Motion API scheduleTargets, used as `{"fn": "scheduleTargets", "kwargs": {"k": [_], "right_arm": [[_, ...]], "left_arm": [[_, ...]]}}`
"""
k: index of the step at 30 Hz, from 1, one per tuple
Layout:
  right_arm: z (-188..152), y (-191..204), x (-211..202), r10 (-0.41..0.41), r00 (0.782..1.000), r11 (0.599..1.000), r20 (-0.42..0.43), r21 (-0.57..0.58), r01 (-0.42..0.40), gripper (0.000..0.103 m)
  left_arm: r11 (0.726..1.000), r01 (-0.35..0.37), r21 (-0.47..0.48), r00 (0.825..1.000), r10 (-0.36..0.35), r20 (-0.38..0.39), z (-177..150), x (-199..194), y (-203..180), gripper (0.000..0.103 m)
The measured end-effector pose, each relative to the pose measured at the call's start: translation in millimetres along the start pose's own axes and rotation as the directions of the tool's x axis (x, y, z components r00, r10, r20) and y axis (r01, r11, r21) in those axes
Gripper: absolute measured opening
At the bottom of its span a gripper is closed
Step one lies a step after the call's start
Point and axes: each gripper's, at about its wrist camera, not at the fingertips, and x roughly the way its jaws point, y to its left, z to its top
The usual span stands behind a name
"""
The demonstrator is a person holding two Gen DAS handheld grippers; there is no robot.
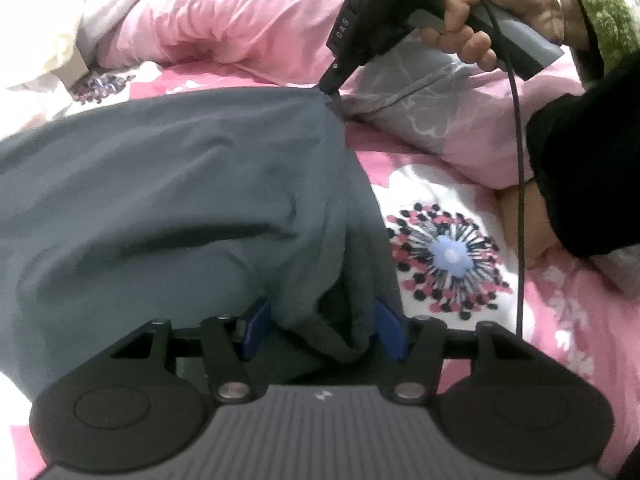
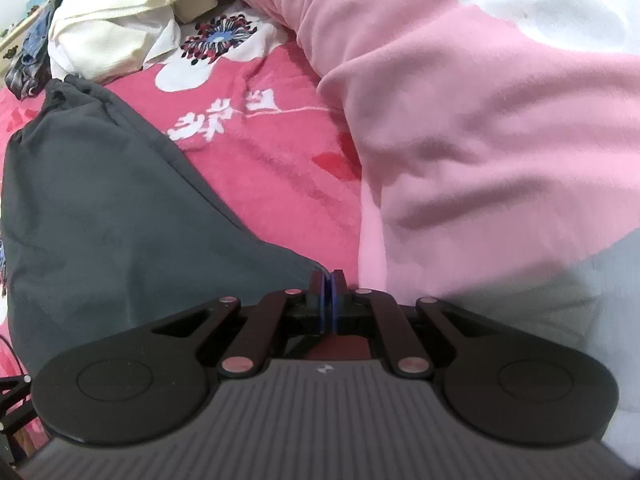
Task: Fold clothes
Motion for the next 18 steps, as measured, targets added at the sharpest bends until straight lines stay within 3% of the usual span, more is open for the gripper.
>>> {"fn": "scheduleTargets", "kwargs": {"k": [3,7,12,15,18], "right_arm": [[0,0,0,0.0,1.0,1.0,0.002,0.0,0.0,0.002],[-1,-1,1,0.0,1.0,1.0,-0.004,0.006,0.0,0.002],[0,-1,0,0.005,1.0,1.0,-0.006,0.014,-0.005,0.002],[0,-2,1,0.007,1.0,1.0,-0.008,0.017,-0.007,0.002],[0,-2,2,0.007,1.0,1.0,-0.009,0.018,-0.007,0.002]], "left_arm": [[1.0,-0.023,0.006,1.0,0.023,0.003,2,-3,0,0.056],[0.999,-0.048,0.018,0.999,0.049,-0.005,4,-3,-3,0.043],[0.998,-0.021,0.057,1.0,0.021,0.009,2,-15,-5,0.043],[0.995,0.032,0.098,0.999,-0.029,-0.032,-2,-14,-10,0.051],[0.985,0.024,0.169,0.999,-0.018,-0.039,-9,-11,-21,0.05]]}}
